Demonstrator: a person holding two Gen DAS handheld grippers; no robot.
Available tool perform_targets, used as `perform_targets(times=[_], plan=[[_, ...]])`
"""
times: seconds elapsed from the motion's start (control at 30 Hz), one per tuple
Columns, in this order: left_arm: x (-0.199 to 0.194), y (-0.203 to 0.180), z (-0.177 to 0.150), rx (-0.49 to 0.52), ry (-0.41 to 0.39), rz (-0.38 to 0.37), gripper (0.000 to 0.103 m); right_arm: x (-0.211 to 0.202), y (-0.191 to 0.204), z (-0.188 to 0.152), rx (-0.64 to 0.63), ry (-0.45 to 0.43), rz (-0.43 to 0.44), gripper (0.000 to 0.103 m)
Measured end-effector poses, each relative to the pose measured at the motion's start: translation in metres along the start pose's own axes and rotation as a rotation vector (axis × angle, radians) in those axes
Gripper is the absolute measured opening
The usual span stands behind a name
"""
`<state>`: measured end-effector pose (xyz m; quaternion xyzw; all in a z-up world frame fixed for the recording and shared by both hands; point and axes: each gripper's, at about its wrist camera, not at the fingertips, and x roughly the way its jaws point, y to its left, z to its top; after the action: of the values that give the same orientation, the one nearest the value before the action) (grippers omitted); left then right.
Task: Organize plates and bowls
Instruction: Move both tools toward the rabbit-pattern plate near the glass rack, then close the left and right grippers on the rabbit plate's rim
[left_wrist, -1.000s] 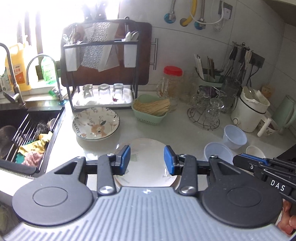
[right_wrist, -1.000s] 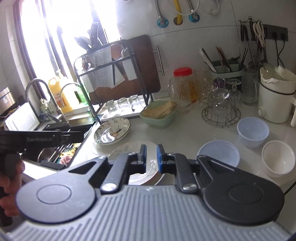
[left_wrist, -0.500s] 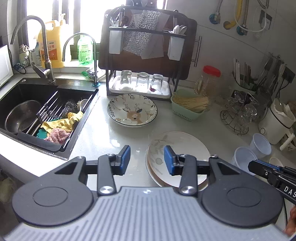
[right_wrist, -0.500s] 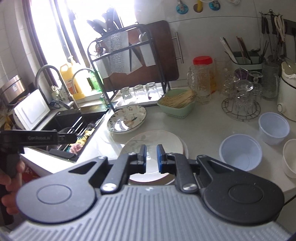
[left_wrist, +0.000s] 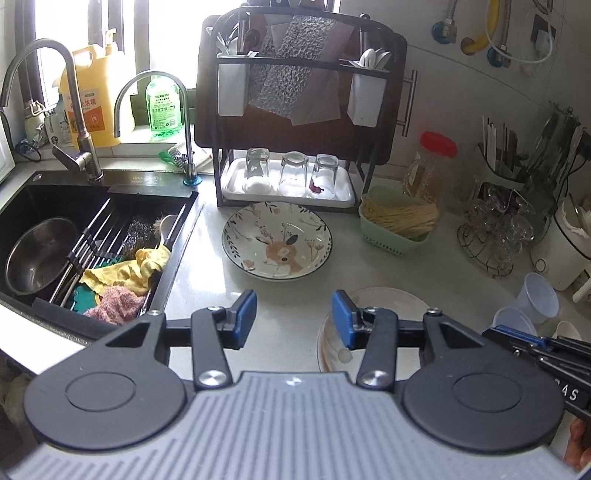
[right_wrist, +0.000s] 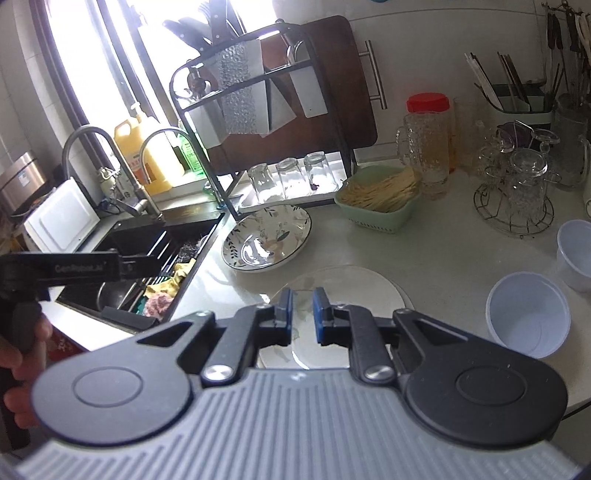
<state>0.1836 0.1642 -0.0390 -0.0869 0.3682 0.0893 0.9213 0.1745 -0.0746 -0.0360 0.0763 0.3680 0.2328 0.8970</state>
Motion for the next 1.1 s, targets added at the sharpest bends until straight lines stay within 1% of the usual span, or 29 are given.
perform_targets(times=[0.07,0.17,0.27,0.47,0.5,0.53,0.57,0.6,0.7,0.8,0.9,0.93,1.0,1.1], plan=[[0.01,0.007,0.012,-0.017,-0.002,-0.021,0.052,0.01,0.002,0.004,0.006,0.016,-0.009,0.015],[0.026,0.016,0.026,-0.024,-0.013,-0.035,0.06,0.024,0.005,0.01,0.015,0.032,-0.002,0.015],[0.045,0.024,0.039,-0.018,-0.007,-0.045,0.061,0.034,0.008,0.018,0.009,0.005,-0.07,0.015],[0.087,0.043,0.062,-0.01,0.026,-0.075,0.074,0.062,0.013,0.037,0.021,0.008,-0.128,0.016],[0.095,0.047,0.065,-0.008,0.036,-0.075,0.077,0.068,0.014,0.04,0.026,0.011,-0.14,0.02],[0.102,0.052,0.069,-0.014,0.042,-0.075,0.077,0.073,0.015,0.042,0.031,0.013,-0.148,0.037],[0.109,0.057,0.073,-0.024,0.046,-0.081,0.08,0.078,0.016,0.044,0.041,0.017,-0.148,0.046],[0.116,0.062,0.076,-0.03,0.051,-0.09,0.081,0.083,0.017,0.046,0.049,0.024,-0.139,0.052],[0.137,0.076,0.085,-0.035,0.055,-0.116,0.082,0.098,0.026,0.054,0.045,0.059,-0.111,0.052],[0.157,0.088,0.092,-0.034,0.072,-0.113,0.082,0.112,0.032,0.06,0.046,0.066,-0.118,0.059],[0.172,0.102,0.097,-0.051,0.089,-0.134,0.082,0.131,0.034,0.065,0.084,0.085,-0.128,0.061],[0.177,0.106,0.098,-0.054,0.094,-0.139,0.082,0.137,0.035,0.067,0.097,0.094,-0.131,0.067],[0.19,0.117,0.101,-0.069,0.114,-0.143,0.082,0.152,0.036,0.07,0.123,0.114,-0.128,0.074],[0.213,0.134,0.105,-0.101,0.158,-0.16,0.082,0.172,0.04,0.074,0.15,0.154,-0.124,0.074]])
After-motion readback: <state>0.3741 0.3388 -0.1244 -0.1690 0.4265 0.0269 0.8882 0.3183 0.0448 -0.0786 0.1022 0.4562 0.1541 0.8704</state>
